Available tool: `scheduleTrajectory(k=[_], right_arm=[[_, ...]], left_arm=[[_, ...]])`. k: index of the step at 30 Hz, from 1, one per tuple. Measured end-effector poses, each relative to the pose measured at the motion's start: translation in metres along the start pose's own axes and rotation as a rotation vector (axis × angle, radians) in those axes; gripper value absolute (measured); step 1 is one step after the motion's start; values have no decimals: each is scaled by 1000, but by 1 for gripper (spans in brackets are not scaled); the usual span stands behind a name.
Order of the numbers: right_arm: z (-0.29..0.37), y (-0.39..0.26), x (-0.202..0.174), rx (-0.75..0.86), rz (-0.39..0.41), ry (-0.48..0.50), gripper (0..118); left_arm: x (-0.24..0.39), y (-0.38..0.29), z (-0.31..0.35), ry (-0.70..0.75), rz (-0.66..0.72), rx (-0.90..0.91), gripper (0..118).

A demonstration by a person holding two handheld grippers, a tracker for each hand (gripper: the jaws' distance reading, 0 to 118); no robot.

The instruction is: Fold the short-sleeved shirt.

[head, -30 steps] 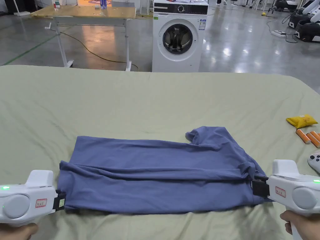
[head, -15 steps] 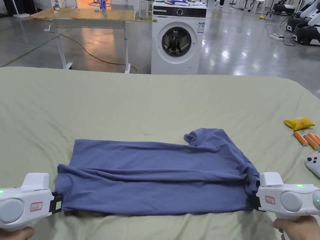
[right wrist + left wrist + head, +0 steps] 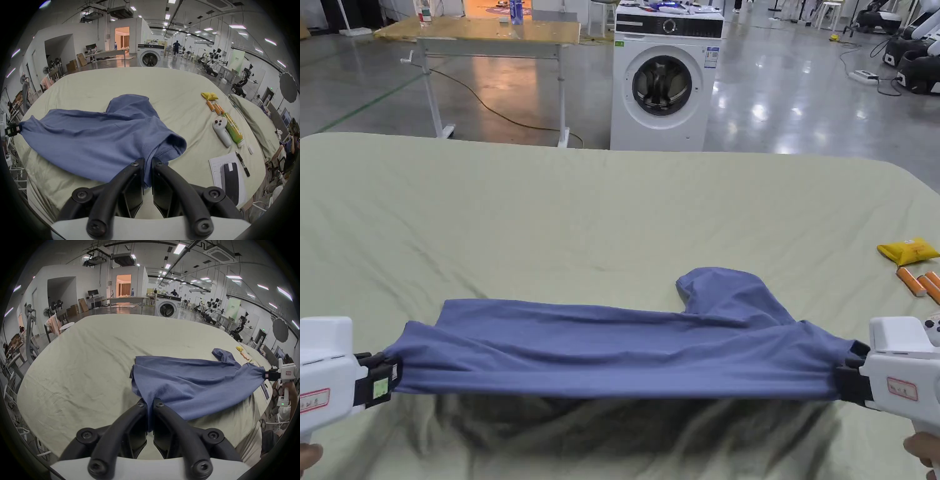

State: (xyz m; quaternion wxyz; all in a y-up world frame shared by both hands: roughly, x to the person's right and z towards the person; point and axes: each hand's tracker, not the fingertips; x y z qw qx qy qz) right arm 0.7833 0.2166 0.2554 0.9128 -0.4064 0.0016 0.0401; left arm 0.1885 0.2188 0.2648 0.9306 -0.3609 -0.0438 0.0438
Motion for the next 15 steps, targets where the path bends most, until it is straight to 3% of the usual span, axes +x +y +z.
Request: scheduleTrajectory(k=[15], right_arm=[[-6, -114, -33, -172, 41, -33, 8]], left_arm=[[-18, -100, 4, 35, 11, -218, 0]])
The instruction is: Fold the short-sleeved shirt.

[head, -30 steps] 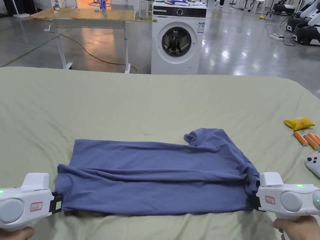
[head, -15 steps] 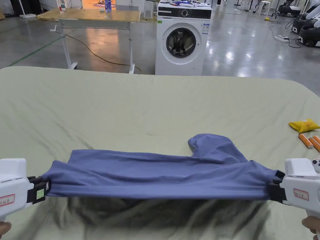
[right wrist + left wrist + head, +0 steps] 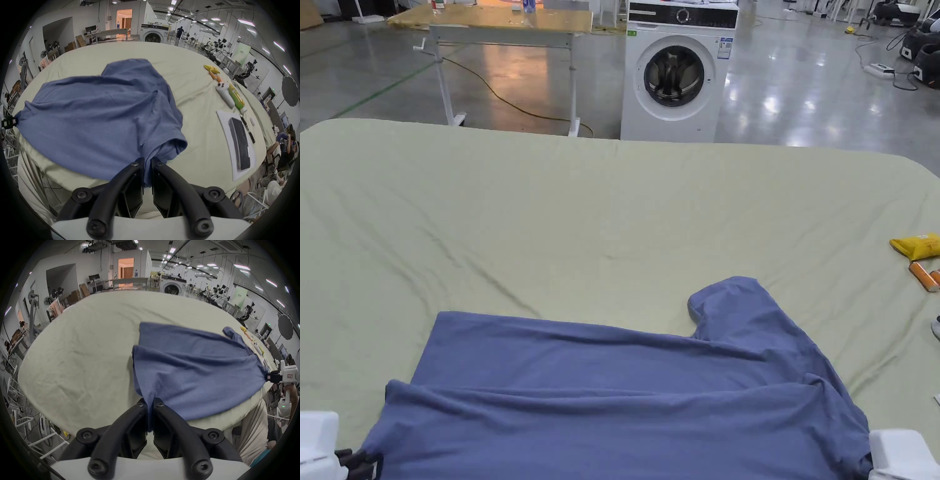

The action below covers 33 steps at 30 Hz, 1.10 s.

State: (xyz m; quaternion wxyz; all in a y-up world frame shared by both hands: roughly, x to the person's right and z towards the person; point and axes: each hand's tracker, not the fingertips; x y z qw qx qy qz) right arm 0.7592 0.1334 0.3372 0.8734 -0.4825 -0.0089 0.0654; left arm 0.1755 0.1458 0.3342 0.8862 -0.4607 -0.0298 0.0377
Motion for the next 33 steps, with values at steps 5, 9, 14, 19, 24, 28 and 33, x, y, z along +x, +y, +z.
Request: scheduleTrajectory(k=[5, 9, 14, 19, 24, 28, 33], right_arm=[[-23, -13, -6, -12, 3, -13, 8], [-22, -11, -6, -2, 19, -18, 16], [0, 7, -2, 27, -4, -94, 58], [36, 40, -6, 217, -46, -111, 77], [53, 72, -27, 437, -90, -82, 58], [58, 90, -46, 578, -132, -34, 24], [64, 104, -69, 724, -131, -47, 1]], left_arm=[[-1, -16, -35, 9, -3, -56, 0], [-9, -13, -40, -1, 20, -48, 1], [-2, -2, -24, 20, 13, 18, 17], [0, 23, -6, 46, -4, 228, 49], [24, 53, 10, 91, -67, 430, 47], [47, 67, 20, 80, -86, 557, 25], [68, 79, 23, 124, -127, 684, 0]])
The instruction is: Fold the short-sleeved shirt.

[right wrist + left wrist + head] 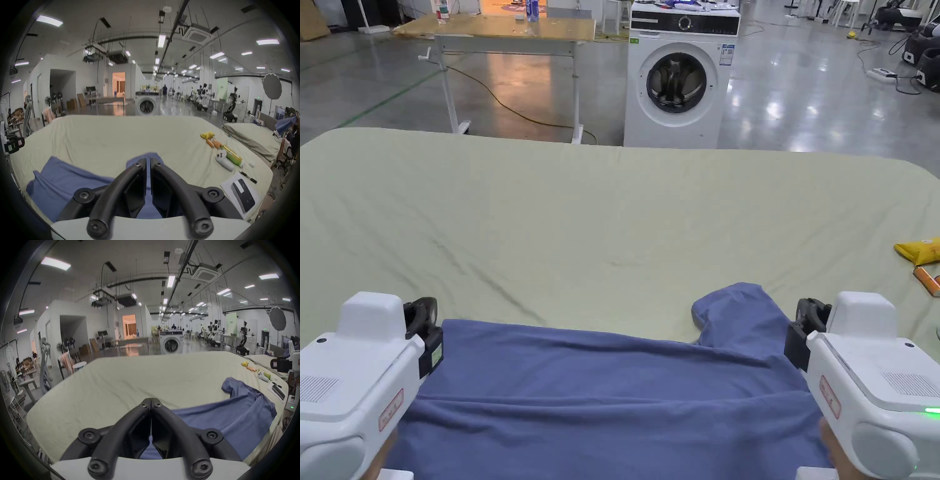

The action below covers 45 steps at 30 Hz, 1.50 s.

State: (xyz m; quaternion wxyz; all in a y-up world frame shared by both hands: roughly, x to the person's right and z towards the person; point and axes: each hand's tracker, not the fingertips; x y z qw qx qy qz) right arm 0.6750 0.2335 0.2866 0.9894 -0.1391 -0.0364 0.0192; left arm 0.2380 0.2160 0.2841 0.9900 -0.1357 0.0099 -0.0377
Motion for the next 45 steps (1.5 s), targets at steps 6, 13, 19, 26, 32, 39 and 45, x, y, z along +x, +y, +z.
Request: scheduleTrajectory(k=[6, 13, 19, 26, 32, 39, 45], right_arm=[[-11, 8, -15, 41, 6, 15, 0], [-27, 1, -18, 4, 25, 41, 0], [-32, -10, -12, -36, 26, 36, 0], [-32, -18, 0, -75, 32, 7, 0], [-34, -25, 11, -117, 30, -27, 0], [-37, -29, 18, -131, 13, -44, 0], [-54, -16, 29, -104, -7, -44, 0]], left_arm=[[-5, 6, -21, 4, 32, -8, 0], [-47, -2, -107, -76, 138, -336, 0], [-62, -7, -172, -113, 142, -521, 3], [-63, -14, -217, -119, 168, -651, 56], [-52, -35, -243, -98, 123, -799, 54], [-32, -32, -235, -84, -6, -739, 0], [-44, -28, -217, -108, 58, -661, 0]])
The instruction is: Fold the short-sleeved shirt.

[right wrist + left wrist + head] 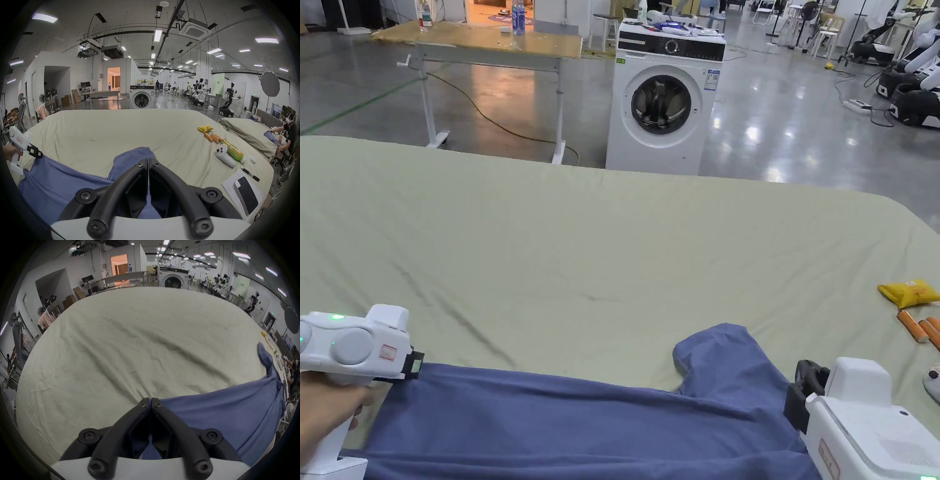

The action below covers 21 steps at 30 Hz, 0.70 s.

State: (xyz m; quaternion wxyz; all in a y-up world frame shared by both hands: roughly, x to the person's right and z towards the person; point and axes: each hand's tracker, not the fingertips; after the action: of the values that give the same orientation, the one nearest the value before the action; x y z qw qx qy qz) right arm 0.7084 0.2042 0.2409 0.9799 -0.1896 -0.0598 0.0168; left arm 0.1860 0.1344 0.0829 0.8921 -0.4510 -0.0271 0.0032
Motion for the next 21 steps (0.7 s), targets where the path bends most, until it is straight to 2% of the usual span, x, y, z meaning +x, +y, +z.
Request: scheduleTrajectory(k=[3, 8, 11, 12, 14, 18, 21], right_arm=[[-24, 13, 11, -45, -3, 24, 0], [-87, 23, 29, -241, 1, 54, 2], [-129, 19, 38, -370, 10, 70, 18], [-141, 16, 40, -410, 25, 73, 32], [-164, 9, 43, -478, 40, 62, 48], [-202, -6, 49, -601, 30, 108, 55], [-223, -19, 50, -644, 65, 80, 56]], left_arm=[[-3, -5, 20, -42, 22, 69, 0], [-3, -17, 53, -55, 18, 155, 0], [0, -26, 68, -57, 11, 194, 0], [1, -29, 72, -53, 4, 200, 0], [3, -36, 80, -44, -5, 221, 0], [5, -46, 86, -38, -13, 239, 0], [6, -52, 87, -35, -2, 242, 0]])
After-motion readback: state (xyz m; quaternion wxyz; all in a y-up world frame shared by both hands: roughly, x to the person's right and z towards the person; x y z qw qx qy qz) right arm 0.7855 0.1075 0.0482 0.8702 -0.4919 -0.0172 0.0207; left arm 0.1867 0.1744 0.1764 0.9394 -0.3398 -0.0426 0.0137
